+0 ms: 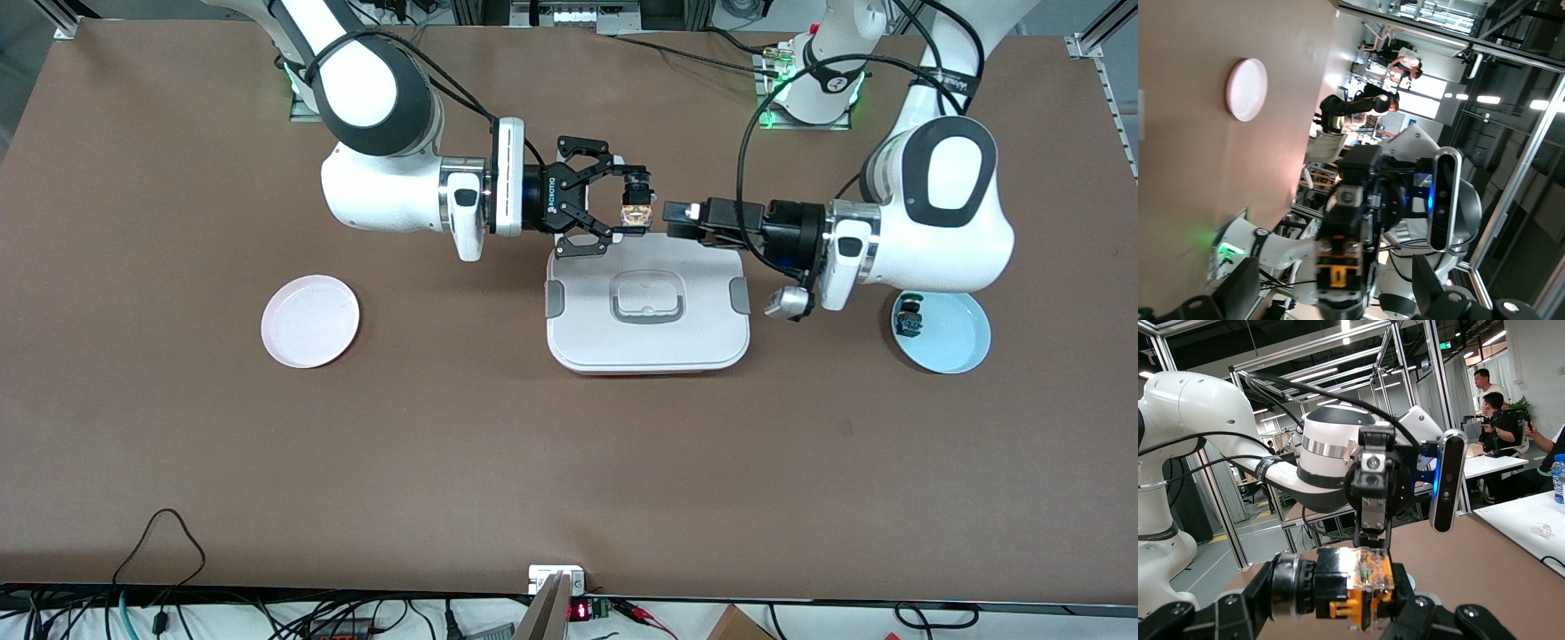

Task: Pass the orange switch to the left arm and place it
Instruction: 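Reach the left gripper toward the switch held by the right gripper, then close the left gripper on the switch while the right gripper opens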

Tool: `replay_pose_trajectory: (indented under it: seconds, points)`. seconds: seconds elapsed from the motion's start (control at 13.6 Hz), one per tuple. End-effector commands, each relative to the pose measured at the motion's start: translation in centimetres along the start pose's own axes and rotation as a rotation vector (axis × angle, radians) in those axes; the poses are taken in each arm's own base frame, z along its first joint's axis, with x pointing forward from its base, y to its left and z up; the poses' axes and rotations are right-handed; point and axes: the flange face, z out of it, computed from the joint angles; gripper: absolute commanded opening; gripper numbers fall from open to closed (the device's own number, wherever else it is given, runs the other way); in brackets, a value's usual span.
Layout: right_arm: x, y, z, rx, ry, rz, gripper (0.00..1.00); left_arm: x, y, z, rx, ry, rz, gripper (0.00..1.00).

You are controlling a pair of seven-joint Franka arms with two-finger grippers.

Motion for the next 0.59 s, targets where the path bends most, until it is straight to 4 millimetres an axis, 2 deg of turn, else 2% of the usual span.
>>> replay_pose_trajectory:
  seconds: [0.0,0.22,0.29,0.37,0.52]
  points:
    - [0.5,0.0,0.4,-0.009,0.013,-0.021,0.02,-1.1,0.0,0.5,-0.024,0.013,0.011,0.97]
    - [0.5,0.0,0.4,-0.009,0.013,-0.021,0.02,-1.7,-1.1,1.4,-0.022,-0.024,0.016,0.64]
    - [0.5,0.0,0.4,-0.009,0.013,-0.021,0.02,-2.2,-1.1,3.0,-0.019,-0.051,0.026,0.52]
    - [0.5,0.0,0.4,-0.009,0.013,-0.021,0.02,-2.2,-1.1,3.3,-0.017,-0.050,0.025,0.45]
    - [0.6,-0.1,0.4,-0.009,0.014,-0.022,0.02,-2.2,-1.1,3.2,-0.015,-0.048,0.027,0.38]
